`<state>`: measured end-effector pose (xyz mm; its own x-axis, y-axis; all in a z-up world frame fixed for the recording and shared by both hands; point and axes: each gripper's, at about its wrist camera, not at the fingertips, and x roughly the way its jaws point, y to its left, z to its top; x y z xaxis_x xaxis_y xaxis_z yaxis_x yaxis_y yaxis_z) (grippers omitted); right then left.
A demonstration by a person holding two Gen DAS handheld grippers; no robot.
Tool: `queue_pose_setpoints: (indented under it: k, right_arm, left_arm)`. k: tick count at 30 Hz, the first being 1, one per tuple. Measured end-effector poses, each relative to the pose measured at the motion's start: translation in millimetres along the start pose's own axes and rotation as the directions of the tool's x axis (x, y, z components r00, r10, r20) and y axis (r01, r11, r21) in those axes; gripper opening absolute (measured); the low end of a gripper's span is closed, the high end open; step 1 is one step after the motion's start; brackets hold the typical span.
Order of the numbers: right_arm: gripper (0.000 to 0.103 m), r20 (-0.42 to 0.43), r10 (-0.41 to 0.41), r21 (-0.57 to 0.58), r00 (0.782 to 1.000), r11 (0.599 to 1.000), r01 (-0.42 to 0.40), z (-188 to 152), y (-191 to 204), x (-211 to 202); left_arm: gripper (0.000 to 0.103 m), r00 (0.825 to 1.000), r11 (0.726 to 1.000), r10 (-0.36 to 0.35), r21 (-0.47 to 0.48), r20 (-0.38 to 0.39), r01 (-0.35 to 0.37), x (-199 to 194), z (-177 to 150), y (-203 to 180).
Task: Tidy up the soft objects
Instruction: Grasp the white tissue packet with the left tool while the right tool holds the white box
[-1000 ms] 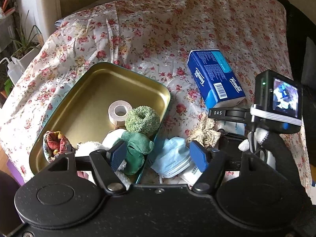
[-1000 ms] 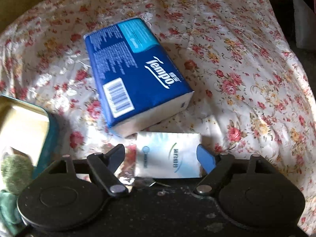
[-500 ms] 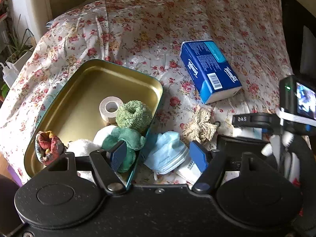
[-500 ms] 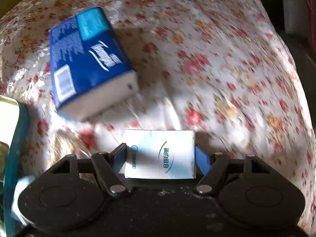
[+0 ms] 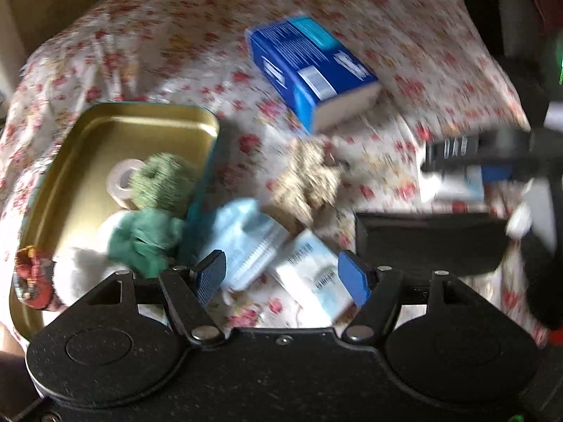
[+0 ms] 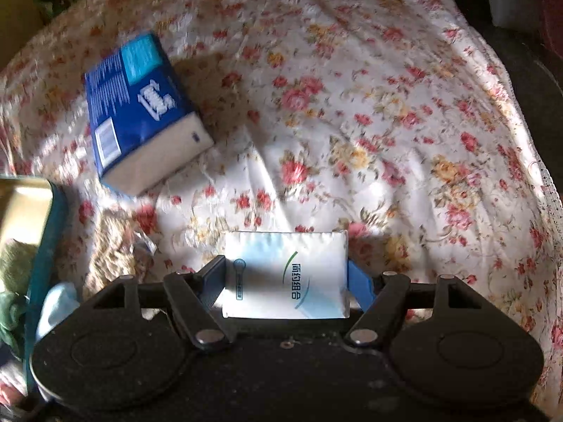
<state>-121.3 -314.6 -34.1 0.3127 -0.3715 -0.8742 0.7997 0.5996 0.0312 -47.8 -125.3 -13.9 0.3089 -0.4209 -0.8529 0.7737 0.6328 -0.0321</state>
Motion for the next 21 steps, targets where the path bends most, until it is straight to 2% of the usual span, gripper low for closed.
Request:
queue_pose_setpoints:
  k: [6, 9, 13, 16, 21]
  right_arm:
    - [0.072, 0.108, 0.028, 0.014, 0.994, 0.999, -0.030, 5.6, -9.7, -25.6]
    - [0.072, 0.131, 0.040, 0.012, 0.991, 0.999, -0.042, 6.7, -14.6, -31.0]
    - [0.072, 0.111, 0.078, 0.023, 0.991, 0.996, -0.081, 8.3, -20.5, -30.8]
    - [0.072, 0.103, 0.113, 0.027, 0.988, 0.993, -0.116, 8.8, -21.6, -30.4]
    - [0.072, 0.089, 0.137, 0.039, 0.987, 0.989, -0.141, 8.6, -24.6, -28.2]
  left_arm:
    - [0.066, 0.999, 1.000, -0.008, 0.029, -0.049, 0.009, 22.3, -16.2, -15.7]
    - [0.066, 0.998, 0.998, -0.015, 0.061, -0.061, 0.018, 30.4, -25.0, -23.4]
    - [0.066, 0.997, 0.997, -0.020, 0.072, -0.068, 0.024, 38.8, -32.4, -28.0]
    - [0.066, 0.998, 0.998, 0.010, 0.056, -0.061, -0.007, 45.7, -33.1, -27.8]
    - [0.066, 0.998, 0.999, 0.004, 0.037, -0.066, -0.001, 52.7, -30.4, -29.3]
